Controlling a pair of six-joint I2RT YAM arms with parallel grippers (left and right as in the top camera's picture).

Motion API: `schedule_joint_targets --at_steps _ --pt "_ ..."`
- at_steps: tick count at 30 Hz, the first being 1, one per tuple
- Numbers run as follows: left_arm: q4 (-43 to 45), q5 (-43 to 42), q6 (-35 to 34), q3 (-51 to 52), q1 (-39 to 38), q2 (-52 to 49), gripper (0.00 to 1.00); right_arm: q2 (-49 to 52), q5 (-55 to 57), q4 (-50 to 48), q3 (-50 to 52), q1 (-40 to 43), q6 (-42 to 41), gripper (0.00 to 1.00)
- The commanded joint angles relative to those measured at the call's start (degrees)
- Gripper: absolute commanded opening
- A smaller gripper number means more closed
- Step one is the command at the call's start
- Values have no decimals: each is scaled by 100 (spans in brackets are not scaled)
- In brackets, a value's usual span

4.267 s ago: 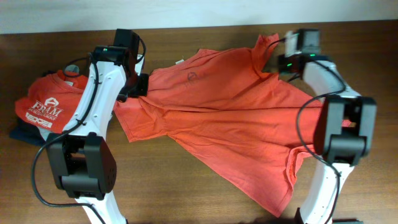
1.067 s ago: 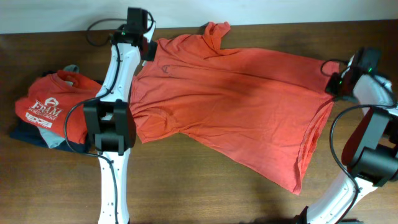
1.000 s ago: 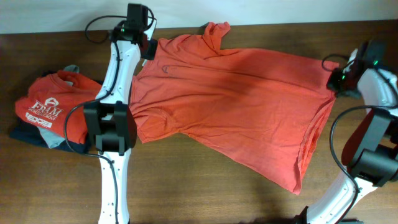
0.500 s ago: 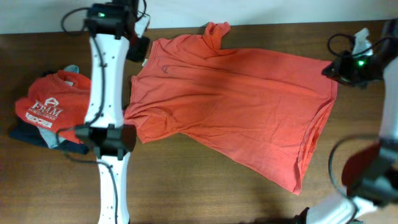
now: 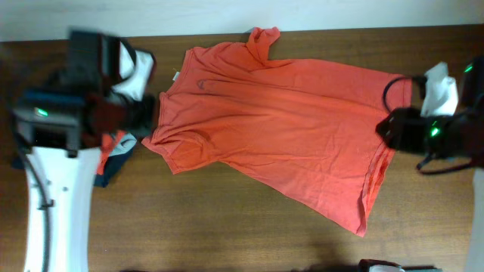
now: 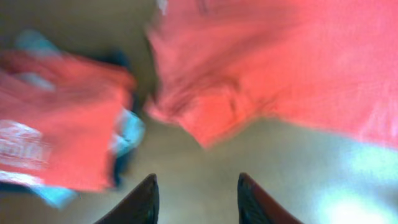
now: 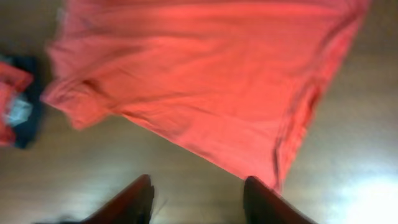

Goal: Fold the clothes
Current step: 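Move both grippers to the shirt's bottom hem corners and grasp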

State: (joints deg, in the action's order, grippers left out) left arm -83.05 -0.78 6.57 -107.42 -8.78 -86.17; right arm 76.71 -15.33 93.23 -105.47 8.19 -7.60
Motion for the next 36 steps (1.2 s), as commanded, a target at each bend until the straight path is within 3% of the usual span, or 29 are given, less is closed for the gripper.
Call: schedule_joint_targets --at_steps 1,2,4,10,22,24,27,28,36 --pt "833 -782 -282 2251 31 22 47 -223 970 -341 1132 -319 -1047 62" --pt "1478 -955 -463 3042 31 -24 49 -289 933 -688 1792 -369 -1272 68" --pt "2262 -955 -892 3783 33 -140 51 -293 804 -1196 2677 -372 -1311 70" --pt "4022 -927 -1298 4747 35 -804 52 -245 240 -2730 4695 -367 -1283 73" --pt "4363 -717 -1770 4817 31 -2638 52 -240 245 -3370 5899 -367 -1360 78" --pt "4360 -713 -1768 4817 31 -2732 42 -234 249 -3425 5943 -367 -1425 80" --pt "4332 -695 -1766 4817 31 -2721 4 -229 297 -3477 5958 -361 -1600 82" --pt "4286 -697 -1766 4817 31 -2717 0 -229 339 -3477 5958 -363 -1692 82" --pt "3167 -1058 -1766 4813 35 -2247 1 -94 518 -3265 6096 -363 -2306 88"
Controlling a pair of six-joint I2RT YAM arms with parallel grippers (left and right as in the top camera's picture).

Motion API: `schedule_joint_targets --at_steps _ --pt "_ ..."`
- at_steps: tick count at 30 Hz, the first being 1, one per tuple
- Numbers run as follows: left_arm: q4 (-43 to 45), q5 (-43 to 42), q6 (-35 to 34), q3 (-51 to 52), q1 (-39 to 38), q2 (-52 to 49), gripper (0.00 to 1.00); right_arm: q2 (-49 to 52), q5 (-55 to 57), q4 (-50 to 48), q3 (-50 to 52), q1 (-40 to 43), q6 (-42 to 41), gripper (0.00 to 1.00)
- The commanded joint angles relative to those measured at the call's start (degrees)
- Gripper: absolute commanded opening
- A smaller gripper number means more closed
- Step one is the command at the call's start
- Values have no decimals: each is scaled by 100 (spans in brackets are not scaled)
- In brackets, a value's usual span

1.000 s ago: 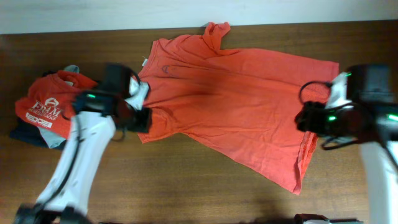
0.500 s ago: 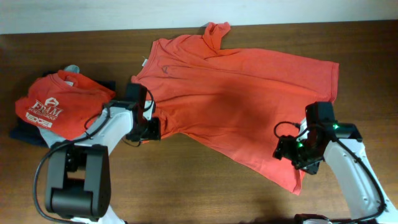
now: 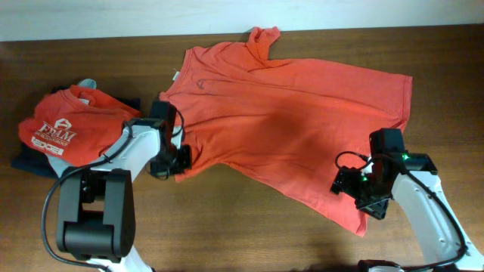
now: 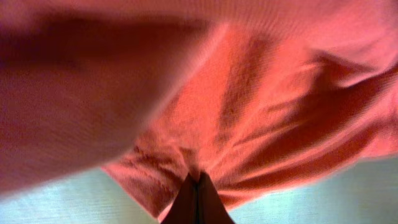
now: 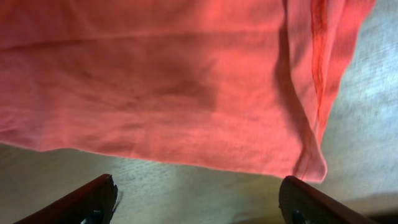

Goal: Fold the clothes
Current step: 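Move both grippers to the shirt's bottom hem corners and grasp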

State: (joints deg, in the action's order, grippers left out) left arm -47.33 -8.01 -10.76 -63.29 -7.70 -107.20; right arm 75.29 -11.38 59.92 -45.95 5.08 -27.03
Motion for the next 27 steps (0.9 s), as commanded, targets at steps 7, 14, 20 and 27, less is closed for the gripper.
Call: schedule_joint_targets --at_steps 7,14,20,27 --pt "-1178 -280 11 400 -72 1453 0 197 63 7 791 -52 -844 81" --pt "-1624 164 9 400 -72 2581 1 197 114 -717 1390 -52 -1123 60" --pt "-1849 205 11 400 -72 2763 1 190 697 -787 1401 -52 -1163 27" --pt "-1786 203 9 400 -72 2763 1 190 173 -278 1394 -52 -1075 70"
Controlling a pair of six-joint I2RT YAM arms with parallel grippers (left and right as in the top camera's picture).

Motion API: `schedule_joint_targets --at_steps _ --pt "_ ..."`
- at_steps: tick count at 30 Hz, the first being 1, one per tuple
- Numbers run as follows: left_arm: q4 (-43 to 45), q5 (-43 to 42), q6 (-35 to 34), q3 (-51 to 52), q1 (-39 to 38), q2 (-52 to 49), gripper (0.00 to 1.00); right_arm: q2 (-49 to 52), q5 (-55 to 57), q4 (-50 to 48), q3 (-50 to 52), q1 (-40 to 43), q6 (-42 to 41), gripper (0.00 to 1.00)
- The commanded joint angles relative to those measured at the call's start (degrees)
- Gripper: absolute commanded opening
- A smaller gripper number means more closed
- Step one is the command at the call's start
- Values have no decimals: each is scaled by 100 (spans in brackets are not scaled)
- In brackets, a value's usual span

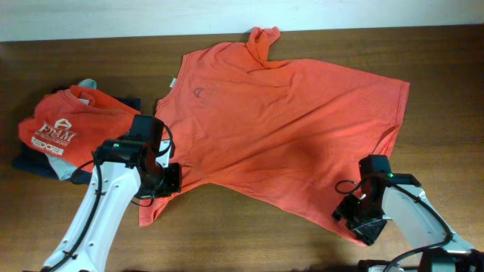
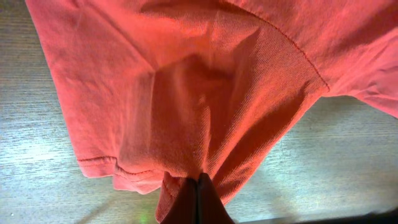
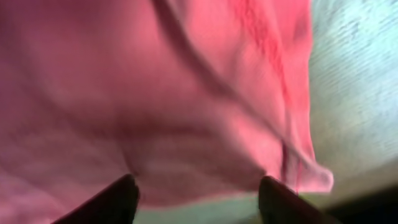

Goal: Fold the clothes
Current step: 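Move both grippers to the shirt's bottom hem corners and grasp, then lift the bottom hem with both grippers and fold it upward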

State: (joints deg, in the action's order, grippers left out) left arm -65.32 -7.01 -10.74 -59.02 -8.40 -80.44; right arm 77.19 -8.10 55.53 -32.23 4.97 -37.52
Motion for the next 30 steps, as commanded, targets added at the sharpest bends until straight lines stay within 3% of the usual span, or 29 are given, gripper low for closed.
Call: schedule_joint_targets --at_steps 1,4,8,11,16,19,22,30 --pt "15 103 7 -26 -2 87 0 0 -184 267 24 -42 -26 72" --pt "55 103 7 -26 -2 87 1 0 -243 404 68 -42 -39 75" --pt "116 101 7 -26 -2 87 1 0 -295 -26 420 -42 -481 71" --pt "118 103 9 -26 -2 85 0 0 -439 -267 586 -42 -542 57" --pt "118 105 11 -26 -2 87 1 -11 -435 -212 562 -42 -531 21" --pt "120 105 9 -26 -2 87 1 -11 -382 -177 446 -42 -326 8" --pt "118 105 11 -26 -2 87 1 -35 -52 -22 188 -42 -234 4" --pt "-90 66 7 -26 -2 129 1 -369 1088 1108 -1097 -42 -170 4"
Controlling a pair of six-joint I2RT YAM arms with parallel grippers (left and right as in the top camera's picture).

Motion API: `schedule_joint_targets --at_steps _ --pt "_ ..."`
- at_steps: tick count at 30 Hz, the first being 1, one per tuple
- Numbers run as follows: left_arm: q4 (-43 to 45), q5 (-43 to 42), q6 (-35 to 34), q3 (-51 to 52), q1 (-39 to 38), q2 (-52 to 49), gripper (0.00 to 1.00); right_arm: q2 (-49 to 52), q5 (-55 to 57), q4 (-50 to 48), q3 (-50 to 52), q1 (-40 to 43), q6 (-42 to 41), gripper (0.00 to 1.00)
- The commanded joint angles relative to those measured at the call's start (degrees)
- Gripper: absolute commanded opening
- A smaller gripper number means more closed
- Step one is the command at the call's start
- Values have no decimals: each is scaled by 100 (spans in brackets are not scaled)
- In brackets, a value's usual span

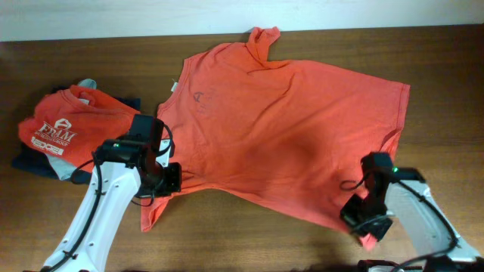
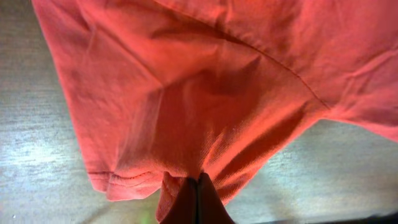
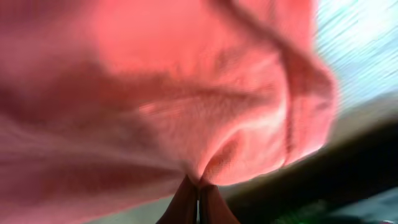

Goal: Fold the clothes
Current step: 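Lift the bottom hem with both grippers and fold it upward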

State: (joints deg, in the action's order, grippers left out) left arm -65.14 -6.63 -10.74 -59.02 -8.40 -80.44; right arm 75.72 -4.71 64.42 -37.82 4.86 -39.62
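An orange T-shirt [image 1: 280,128] lies spread across the brown table, collar to the left and hem to the right. My left gripper [image 1: 168,180] is shut on the shirt's near sleeve [image 2: 186,118], whose cloth bunches at the closed fingertips [image 2: 198,190]. My right gripper [image 1: 368,219] is shut on the shirt's near hem corner [image 3: 261,124], at the table's front right. The cloth fills both wrist views.
A pile of folded clothes [image 1: 64,132] with an orange printed shirt on top sits at the left of the table. The table's front edge [image 1: 242,264] runs close below both grippers. A white wall borders the far side.
My right gripper, open at the hem corner before, is now shut on it. The left gripper holds the sleeve in about the same place. The shirt has shifted slightly.
Both arms first stood apart from the shirt at the table's sides, grippers open. Then the left was shut on the near sleeve and the right open by the hem. The left had drawn the sleeve nearer; now both grip the shirt.
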Motion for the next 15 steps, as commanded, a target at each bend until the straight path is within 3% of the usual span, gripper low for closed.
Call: schedule_joint_targets --at_steps 1,9,15 --pt "-168 -13 2 -26 -4 166 1 -262 866 350 -708 -31 35 4" --pt "-680 -323 -273 -26 -7 1051 1 -433 938 1320 -1578 -31 33 4" --pt "-1123 -323 -363 -26 -7 1950 1 -824 726 1725 -1613 -31 33 4"
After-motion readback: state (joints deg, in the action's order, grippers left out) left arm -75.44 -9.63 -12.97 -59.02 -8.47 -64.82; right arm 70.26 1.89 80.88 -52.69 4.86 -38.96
